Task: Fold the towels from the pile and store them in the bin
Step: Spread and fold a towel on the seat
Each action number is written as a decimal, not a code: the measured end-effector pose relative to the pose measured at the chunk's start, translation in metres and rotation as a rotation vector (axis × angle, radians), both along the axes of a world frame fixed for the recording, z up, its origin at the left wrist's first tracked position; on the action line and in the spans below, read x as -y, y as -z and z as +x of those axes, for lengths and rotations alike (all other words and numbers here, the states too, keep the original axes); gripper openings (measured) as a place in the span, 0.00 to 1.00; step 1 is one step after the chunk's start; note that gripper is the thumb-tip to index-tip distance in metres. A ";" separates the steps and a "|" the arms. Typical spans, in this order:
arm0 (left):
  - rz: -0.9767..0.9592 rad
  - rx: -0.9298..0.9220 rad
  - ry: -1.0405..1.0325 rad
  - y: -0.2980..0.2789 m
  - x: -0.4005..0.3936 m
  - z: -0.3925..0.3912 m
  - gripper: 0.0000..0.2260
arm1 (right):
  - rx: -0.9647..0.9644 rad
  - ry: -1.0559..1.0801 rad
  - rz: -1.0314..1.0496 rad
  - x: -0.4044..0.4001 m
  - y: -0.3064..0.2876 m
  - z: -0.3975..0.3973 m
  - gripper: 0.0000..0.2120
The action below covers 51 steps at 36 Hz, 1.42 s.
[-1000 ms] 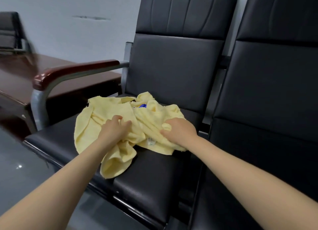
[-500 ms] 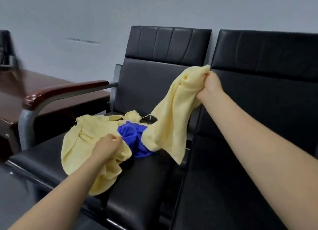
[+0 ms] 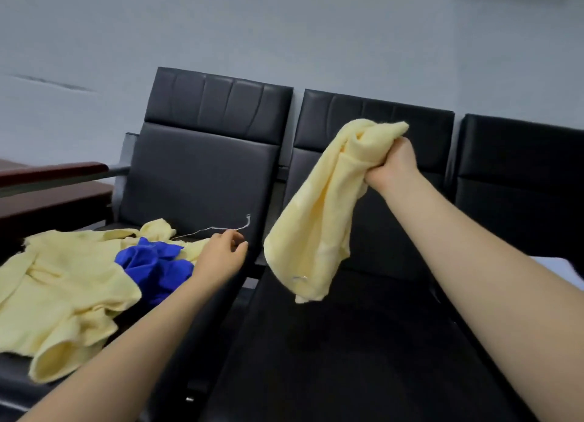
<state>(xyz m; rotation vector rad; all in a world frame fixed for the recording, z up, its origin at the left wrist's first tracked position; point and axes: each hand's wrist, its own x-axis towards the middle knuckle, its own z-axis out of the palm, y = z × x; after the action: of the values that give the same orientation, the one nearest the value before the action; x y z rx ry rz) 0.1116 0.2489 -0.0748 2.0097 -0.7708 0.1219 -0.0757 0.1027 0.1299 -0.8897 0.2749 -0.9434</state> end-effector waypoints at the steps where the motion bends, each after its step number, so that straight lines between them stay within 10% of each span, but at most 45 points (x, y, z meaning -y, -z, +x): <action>1: -0.040 -0.050 0.022 0.000 0.006 -0.003 0.14 | -0.011 0.005 -0.001 0.003 -0.001 -0.010 0.14; 5: -0.415 -1.048 0.396 -0.012 0.017 -0.010 0.30 | -0.118 0.006 -0.021 0.022 0.016 -0.040 0.14; 7: -0.488 -1.258 0.579 -0.013 0.021 -0.015 0.31 | -0.160 -0.025 0.007 0.029 0.036 -0.049 0.13; 18: -0.014 -0.855 0.491 0.040 0.070 -0.102 0.19 | -0.844 -0.053 -0.295 0.060 0.143 -0.076 0.21; 32: 0.193 -0.682 0.571 0.058 0.092 -0.135 0.15 | -1.000 0.289 -0.369 0.071 0.222 -0.107 0.17; 40: -0.137 -0.818 0.439 0.048 0.100 -0.132 0.09 | -1.071 0.268 -0.354 0.085 0.249 -0.125 0.23; 51: -0.421 -0.664 0.282 -0.001 0.091 -0.098 0.09 | -0.777 0.340 -0.500 0.084 0.227 -0.142 0.05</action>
<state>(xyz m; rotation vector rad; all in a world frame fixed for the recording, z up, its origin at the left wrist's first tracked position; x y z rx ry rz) 0.0135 0.1575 -0.0738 1.3914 -0.5277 -0.4881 -0.2174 0.0182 -0.0973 -1.7003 0.9013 -0.9554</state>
